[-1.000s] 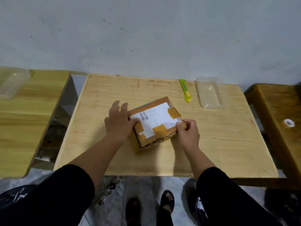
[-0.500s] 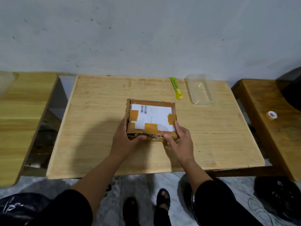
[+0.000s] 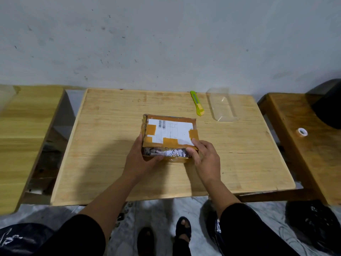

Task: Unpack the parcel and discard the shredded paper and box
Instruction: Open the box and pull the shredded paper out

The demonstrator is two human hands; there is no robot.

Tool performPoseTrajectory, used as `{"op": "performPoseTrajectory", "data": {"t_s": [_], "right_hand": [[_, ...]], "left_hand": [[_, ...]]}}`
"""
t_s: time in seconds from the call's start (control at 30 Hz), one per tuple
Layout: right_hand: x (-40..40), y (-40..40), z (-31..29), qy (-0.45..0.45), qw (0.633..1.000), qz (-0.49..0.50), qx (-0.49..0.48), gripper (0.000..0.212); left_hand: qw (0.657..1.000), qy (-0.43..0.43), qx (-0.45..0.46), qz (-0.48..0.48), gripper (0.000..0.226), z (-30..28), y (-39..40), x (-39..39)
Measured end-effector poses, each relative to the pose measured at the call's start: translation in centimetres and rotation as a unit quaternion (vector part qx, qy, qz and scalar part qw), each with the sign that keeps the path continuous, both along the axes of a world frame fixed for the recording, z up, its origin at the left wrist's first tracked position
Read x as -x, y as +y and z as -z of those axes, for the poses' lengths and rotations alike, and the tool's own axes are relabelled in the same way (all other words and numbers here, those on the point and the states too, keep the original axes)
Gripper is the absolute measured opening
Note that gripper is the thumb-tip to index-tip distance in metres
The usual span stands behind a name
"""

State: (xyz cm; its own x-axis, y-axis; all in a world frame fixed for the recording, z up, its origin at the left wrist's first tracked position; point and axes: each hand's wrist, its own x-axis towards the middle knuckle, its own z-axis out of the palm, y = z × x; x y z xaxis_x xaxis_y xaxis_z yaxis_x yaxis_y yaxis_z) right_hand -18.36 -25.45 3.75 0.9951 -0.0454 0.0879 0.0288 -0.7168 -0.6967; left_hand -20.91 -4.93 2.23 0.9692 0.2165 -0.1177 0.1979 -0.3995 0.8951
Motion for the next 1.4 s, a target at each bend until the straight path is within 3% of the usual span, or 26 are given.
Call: {"op": "performPoseTrajectory", "data": {"t_s": [0.17,0.27,0.4,0.63,0.8,0.9,1.0,1.1,1.23,1.4], "right_hand": [[-1.0,0.3,-1.9,-0.083,0.997,-0.008,-0.001,0.039],[-1.9,0.0,-3.2,-0.092,0.995,-0.013,-0.024,0.047],[-3.8,-0.6,-4.3,-0.053,0.997,-0.052,-0.033,0.057],[-9.1,-0.4,-4.1,0.069,0.983,-0.162,0.052,0.061],[-12.0,-0.4,-1.8,0.135,0.960,-0.202,0.137,0.039],[-12.6,-0.5,-1.3,0.148,0.945,-0.226,0.182,0.076],[-12.4,-0.8,-2.0,0.101,0.950,-0.232,0.183,0.062],[-11.3,-1.3,-2.4,0.053,0.945,-0.273,0.173,0.057],[-9.4,-1.4,-2.1,0.042,0.923,-0.350,0.154,0.078],[-7.4,0.2,-1.4,0.059,0.918,-0.360,0.158,0.097]], "left_hand": [[1.000,-0.003,-0.010,0.009,0.088,0.0,0.2,-0.1],[1.000,0.004,-0.014,0.011,0.101,0.2,0.4,-0.3],[0.999,0.009,-0.024,0.022,0.107,0.2,0.5,-0.3],[0.999,0.004,-0.035,0.022,0.095,-0.1,0.4,-0.4],[0.996,0.032,-0.078,0.027,0.099,0.4,0.8,-0.5],[0.994,0.037,-0.107,0.004,0.082,-0.5,0.5,-1.4],[0.989,0.027,-0.143,-0.024,0.052,-1.9,-0.1,-3.1],[0.984,0.028,-0.171,-0.046,0.054,-2.7,-0.2,-4.6],[0.971,0.000,-0.238,0.039,0.062,-3.8,-0.9,-5.2],[0.914,0.017,-0.351,0.204,0.078,-3.5,-1.5,-6.0]]}}
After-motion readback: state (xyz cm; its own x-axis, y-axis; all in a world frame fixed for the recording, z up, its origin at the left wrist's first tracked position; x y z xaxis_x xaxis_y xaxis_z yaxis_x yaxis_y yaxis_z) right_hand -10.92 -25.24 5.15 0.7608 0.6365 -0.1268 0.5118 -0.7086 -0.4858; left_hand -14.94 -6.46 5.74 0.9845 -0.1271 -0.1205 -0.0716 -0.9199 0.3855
